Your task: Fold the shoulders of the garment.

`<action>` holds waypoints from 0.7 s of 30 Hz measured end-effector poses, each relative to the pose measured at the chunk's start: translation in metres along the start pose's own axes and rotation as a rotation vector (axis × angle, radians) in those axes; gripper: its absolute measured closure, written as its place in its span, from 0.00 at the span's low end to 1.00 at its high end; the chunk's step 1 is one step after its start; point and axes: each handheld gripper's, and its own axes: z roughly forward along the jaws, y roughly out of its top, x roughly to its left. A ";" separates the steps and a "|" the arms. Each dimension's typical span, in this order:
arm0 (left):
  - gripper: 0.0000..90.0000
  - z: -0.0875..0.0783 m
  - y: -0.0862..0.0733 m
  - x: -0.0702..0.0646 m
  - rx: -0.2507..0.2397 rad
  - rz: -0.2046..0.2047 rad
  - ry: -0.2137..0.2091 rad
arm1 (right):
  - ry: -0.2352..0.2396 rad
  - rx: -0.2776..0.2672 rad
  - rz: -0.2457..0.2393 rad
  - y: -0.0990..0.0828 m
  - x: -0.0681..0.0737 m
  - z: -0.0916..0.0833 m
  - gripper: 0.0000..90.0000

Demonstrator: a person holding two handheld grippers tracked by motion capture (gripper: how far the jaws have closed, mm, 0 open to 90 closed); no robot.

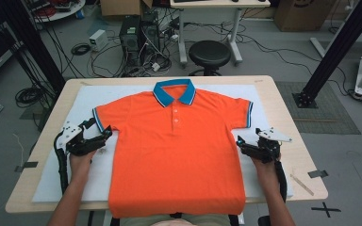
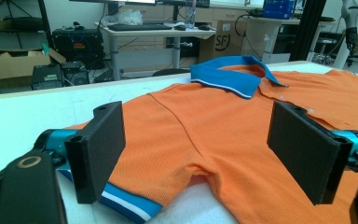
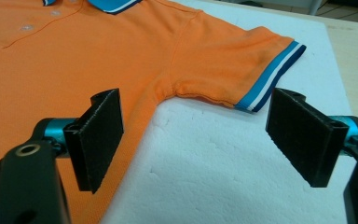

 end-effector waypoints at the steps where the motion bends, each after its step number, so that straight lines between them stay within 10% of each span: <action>1: 0.21 0.000 0.000 0.000 0.001 0.002 -0.001 | 0.000 -0.001 0.000 0.000 0.000 0.000 0.22; 21: 0.21 0.000 0.000 0.000 0.002 0.005 0.000 | 0.011 0.034 -0.008 0.002 0.000 0.003 0.22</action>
